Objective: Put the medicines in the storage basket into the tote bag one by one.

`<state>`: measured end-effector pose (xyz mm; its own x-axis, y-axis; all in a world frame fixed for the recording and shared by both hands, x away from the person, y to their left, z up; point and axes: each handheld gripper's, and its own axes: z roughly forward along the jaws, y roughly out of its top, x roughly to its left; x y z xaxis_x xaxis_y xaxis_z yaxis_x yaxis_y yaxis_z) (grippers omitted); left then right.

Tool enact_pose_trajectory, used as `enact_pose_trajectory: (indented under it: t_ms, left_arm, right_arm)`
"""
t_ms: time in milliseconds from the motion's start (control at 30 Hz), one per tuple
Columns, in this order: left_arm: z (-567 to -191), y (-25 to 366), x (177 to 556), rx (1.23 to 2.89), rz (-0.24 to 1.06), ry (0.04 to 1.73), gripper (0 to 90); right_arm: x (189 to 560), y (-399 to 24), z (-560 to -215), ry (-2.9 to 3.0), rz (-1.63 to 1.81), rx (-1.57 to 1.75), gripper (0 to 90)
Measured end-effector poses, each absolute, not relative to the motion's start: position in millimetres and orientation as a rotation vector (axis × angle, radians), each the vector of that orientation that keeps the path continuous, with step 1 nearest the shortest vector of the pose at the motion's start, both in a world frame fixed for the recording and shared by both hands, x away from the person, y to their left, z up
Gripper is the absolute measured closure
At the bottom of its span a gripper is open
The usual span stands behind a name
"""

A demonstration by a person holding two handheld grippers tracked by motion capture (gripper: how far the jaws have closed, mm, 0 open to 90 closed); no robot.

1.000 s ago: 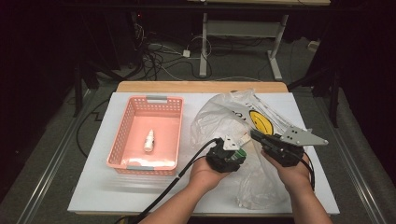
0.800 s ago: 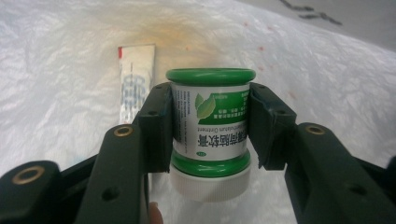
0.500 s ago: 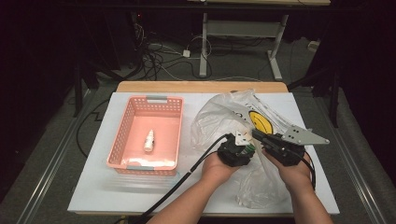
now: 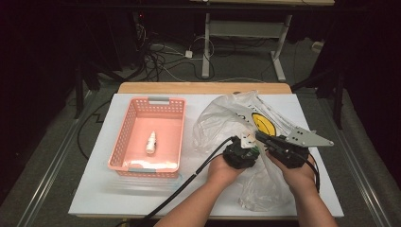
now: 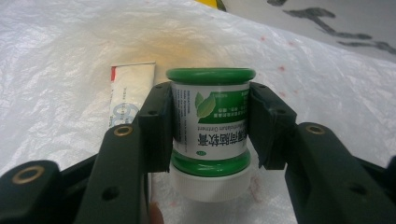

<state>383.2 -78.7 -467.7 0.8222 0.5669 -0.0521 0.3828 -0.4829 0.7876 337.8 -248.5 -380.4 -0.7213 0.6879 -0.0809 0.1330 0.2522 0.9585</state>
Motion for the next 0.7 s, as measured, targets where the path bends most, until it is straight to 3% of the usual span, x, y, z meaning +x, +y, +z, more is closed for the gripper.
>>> enact_pose_trajectory:
  t_ms: [700]
  left_arm:
    - [-467,-64,372,2.177,0.282,0.668,53.4]
  right_arm:
    - [337,-247,-381,2.042,1.484,0.739,90.0]
